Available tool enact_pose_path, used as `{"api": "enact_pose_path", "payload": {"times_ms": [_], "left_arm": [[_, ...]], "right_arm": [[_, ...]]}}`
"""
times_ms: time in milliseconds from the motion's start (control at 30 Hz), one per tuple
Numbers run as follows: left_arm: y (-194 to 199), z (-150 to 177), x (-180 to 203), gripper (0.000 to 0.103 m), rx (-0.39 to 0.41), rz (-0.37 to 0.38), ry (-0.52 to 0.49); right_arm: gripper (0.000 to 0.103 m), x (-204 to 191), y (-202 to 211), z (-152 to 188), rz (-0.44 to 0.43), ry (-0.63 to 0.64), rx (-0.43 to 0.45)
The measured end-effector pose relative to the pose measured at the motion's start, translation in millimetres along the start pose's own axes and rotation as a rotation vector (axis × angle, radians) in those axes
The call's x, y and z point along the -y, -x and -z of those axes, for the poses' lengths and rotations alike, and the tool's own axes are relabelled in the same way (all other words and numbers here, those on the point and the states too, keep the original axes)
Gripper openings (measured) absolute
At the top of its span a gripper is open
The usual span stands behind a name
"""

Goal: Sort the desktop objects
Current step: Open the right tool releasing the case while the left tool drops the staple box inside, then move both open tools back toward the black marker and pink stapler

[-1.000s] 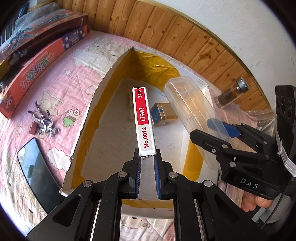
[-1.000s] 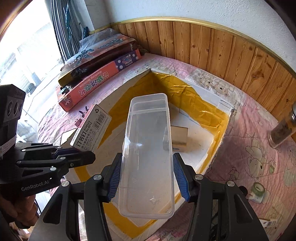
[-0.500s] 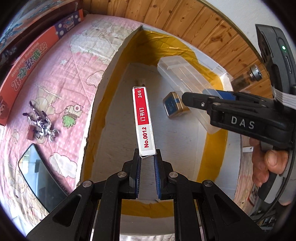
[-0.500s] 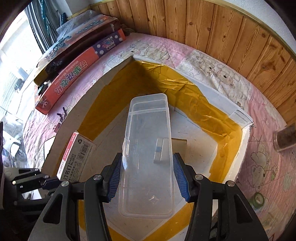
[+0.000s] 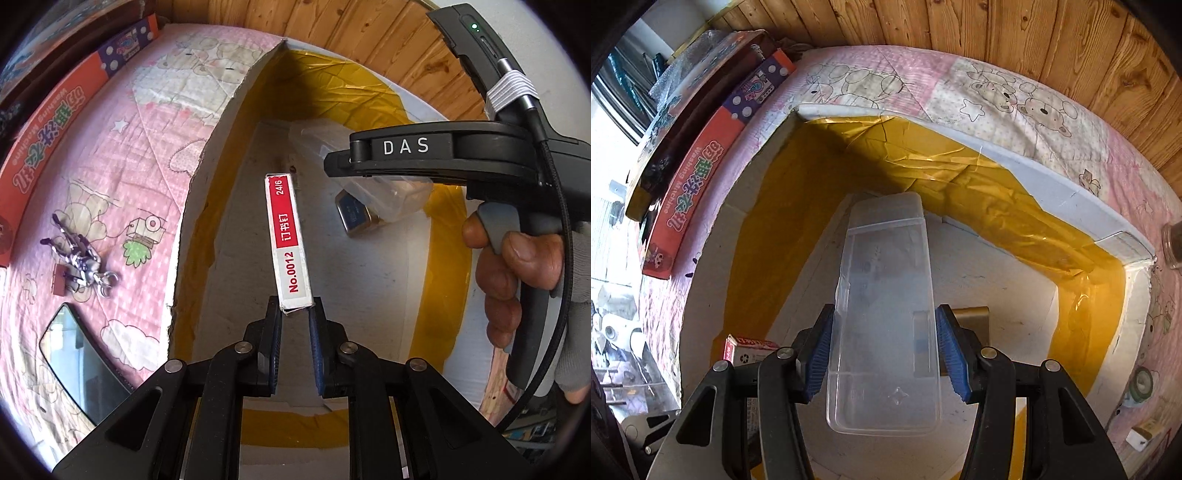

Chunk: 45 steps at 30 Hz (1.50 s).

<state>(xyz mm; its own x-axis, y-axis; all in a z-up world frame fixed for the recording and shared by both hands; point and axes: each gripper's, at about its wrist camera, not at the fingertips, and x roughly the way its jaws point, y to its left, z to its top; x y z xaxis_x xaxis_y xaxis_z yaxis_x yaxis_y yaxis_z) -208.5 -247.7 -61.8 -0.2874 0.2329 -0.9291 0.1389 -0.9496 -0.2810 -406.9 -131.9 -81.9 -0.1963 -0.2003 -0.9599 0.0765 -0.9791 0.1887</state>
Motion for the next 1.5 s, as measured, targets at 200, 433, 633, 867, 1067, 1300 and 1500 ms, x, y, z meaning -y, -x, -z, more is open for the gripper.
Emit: {"api": "enact_pose_path", "payload": {"times_ms": [200,433,633,867,1067,1300,1500], "left_arm": [[0,1,1,0.016,0.000,-0.009,-0.007],[4,7,2,0.022,0.001,-0.027,-0.018],[21,20,0,0.024,0.021,-0.046,-0.011],[44,44,5,0.024,0.057,-0.076,-0.038],[61,72,32,0.025,0.083,-0.089,-0.085],[86,97,62,0.025,0.122,-0.087,-0.148],[102,118,83,0.025,0.148,-0.073,-0.191]], "right_arm": [[0.064,9,0,3,-0.013,-0.044,0.002],[0.066,18,25,15,-0.058,-0.061,0.029],[0.067,20,49,34,-0.108,-0.037,0.047],[0.069,12,73,80,-0.083,0.116,0.096],[0.069,12,88,123,-0.070,0.193,0.134],[0.069,5,112,164,-0.052,0.256,0.198],[0.072,-1,136,192,-0.027,0.306,0.265]]}}
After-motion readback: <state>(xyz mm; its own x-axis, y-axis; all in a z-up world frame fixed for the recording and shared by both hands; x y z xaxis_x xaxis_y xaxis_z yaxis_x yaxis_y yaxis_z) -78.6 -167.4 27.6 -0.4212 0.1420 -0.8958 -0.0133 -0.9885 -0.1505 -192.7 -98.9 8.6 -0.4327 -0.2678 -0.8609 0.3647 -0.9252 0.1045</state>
